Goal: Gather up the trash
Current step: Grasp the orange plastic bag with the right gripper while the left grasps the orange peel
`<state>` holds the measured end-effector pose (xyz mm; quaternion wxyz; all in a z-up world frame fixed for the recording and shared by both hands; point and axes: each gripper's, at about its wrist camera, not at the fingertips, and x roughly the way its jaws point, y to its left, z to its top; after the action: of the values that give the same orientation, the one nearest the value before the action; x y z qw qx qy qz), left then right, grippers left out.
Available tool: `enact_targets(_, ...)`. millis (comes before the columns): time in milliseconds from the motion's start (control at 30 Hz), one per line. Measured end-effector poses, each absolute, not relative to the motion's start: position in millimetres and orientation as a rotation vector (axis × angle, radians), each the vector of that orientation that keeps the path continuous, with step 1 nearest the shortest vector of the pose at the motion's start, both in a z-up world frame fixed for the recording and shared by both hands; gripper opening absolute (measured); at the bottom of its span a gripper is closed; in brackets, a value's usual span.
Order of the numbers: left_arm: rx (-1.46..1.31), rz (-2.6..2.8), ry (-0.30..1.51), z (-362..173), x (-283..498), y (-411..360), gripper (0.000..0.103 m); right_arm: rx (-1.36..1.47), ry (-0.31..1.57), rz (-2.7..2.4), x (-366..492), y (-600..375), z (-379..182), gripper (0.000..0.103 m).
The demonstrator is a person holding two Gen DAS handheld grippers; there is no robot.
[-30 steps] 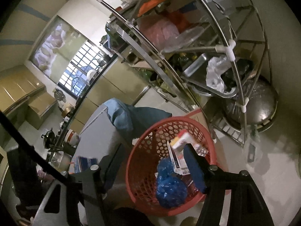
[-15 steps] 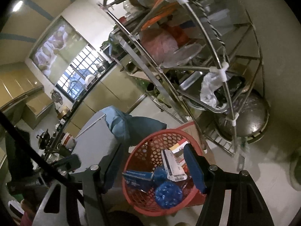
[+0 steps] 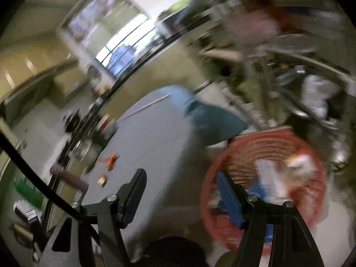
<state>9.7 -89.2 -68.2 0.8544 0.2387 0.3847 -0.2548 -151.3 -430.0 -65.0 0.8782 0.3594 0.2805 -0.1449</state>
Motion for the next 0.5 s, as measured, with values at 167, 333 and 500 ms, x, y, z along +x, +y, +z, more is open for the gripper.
enact_targets(167,0.346,-0.393,0.807,-57,55,-31,0.075,0.694,0.694,-0.126,-47,-374,-60,0.07)
enact_targets(333,0.244,-0.341,0.842,-71,76,1,0.075,0.634,0.814,-0.016,63,-320,-68,0.07)
enact_targets(500,0.25,-0.264,0.854,-85,83,26,0.075,0.695,0.894,0.03,166,-297,-84,0.07)
